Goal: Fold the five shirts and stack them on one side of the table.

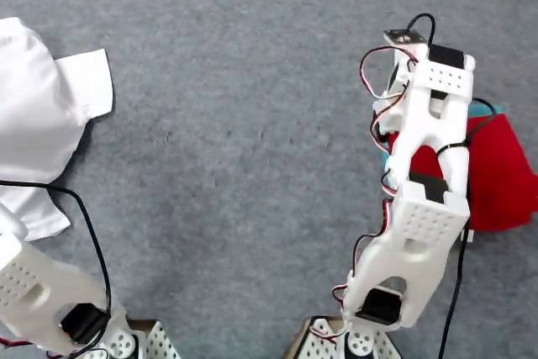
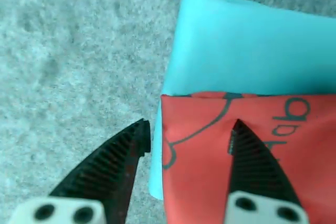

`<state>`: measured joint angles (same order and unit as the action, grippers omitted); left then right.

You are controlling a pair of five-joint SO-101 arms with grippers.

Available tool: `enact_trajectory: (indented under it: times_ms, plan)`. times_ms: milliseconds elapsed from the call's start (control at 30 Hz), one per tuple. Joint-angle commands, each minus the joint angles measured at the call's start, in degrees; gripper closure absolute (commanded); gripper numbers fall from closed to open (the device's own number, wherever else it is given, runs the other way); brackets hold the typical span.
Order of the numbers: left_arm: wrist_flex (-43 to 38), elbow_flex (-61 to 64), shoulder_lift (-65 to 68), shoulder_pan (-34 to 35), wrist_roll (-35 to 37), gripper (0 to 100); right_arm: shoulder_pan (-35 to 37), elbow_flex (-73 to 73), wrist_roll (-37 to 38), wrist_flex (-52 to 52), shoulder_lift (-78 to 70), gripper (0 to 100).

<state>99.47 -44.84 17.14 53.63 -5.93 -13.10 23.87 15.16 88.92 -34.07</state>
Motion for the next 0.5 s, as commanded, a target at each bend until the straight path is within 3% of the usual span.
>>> enact_trajectory:
  times_ms: [0,167,467]
  plan:
    - [0.35,-2.46,-0.57,0.44,-0.44,98,-0.04,2.59,-0.09,-0.70,0.22,85.2]
    - [0.35,-2.46,-0.57,0.44,-0.44,98,-0.04,2.59,0.00,-2.20,0.22,98.3]
    - [0.35,-2.46,-0.57,0.44,-0.44,98,-0.13,2.68,0.00,-2.64,0.22,97.9]
